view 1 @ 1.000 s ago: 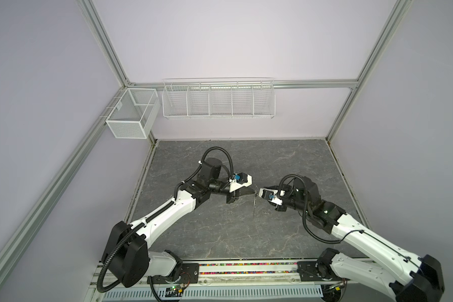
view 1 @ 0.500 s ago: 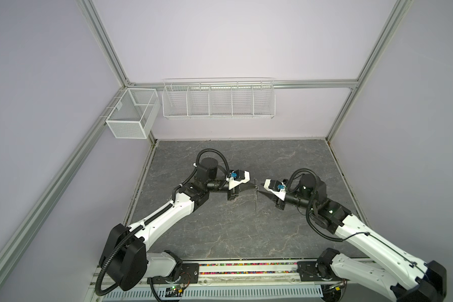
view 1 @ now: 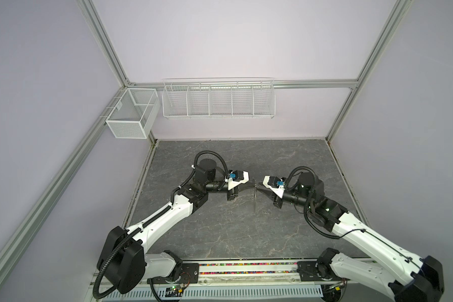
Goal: Attach keys to a key ring
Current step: Insert the key into the keyring.
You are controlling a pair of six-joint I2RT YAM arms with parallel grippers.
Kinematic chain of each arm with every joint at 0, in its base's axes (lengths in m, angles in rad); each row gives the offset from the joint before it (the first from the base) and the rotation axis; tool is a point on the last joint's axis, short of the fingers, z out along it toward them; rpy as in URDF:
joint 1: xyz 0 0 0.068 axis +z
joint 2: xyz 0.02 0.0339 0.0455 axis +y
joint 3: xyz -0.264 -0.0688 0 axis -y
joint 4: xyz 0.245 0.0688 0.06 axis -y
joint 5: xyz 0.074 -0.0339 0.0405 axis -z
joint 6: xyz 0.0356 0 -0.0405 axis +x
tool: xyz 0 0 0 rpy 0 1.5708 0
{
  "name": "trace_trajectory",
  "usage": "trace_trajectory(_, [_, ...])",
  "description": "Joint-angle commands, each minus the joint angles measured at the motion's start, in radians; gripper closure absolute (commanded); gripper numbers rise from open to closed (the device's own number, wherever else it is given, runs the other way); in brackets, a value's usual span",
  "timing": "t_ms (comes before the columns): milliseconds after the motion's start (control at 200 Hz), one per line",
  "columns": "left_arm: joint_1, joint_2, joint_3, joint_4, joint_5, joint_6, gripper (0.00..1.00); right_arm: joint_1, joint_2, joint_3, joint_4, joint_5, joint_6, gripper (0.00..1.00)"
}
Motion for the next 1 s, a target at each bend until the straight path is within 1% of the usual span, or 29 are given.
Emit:
trace_trajectory(0, [0.003, -0.019, -0.011, 0.032, 0.006, -0.005, 1.00, -0.003, -0.014, 0.005, 0.018, -0.028, 0.017, 0.76])
trace_trajectory(300, [0.003, -0.014, -0.008, 0.035, 0.009, -0.001, 1.00, -0.004, 0.014, 0.028, -0.006, -0.048, 0.009, 0.82])
trace_trajectory(560, [0.003, -0.014, -0.004, -0.002, 0.005, 0.026, 1.00, -0.004, 0.017, 0.032, -0.010, -0.048, 0.000, 0.89])
trace_trajectory(690, [0.003, -0.013, 0.007, -0.047, -0.024, 0.056, 1.00, -0.004, 0.018, 0.044, -0.049, -0.044, -0.011, 0.92])
trace_trajectory(755, [0.003, -0.015, 0.022, -0.104, -0.060, 0.093, 0.76, -0.004, 0.024, 0.070, -0.118, -0.047, -0.027, 0.92])
trace_trajectory(775, [0.003, -0.018, 0.028, -0.122, -0.077, 0.107, 0.70, -0.004, 0.027, 0.081, -0.145, -0.045, -0.032, 0.93])
trace_trajectory(795, [0.002, -0.021, 0.034, -0.143, -0.098, 0.121, 0.67, -0.004, 0.030, 0.095, -0.175, -0.042, -0.036, 0.93])
trace_trajectory(885, [0.002, -0.048, 0.041, -0.203, -0.170, 0.181, 0.62, -0.005, 0.043, 0.162, -0.302, -0.028, -0.056, 0.93])
trace_trajectory(994, [-0.008, -0.076, 0.037, -0.230, -0.258, 0.242, 0.62, -0.007, 0.054, 0.199, -0.388, -0.006, -0.058, 0.93])
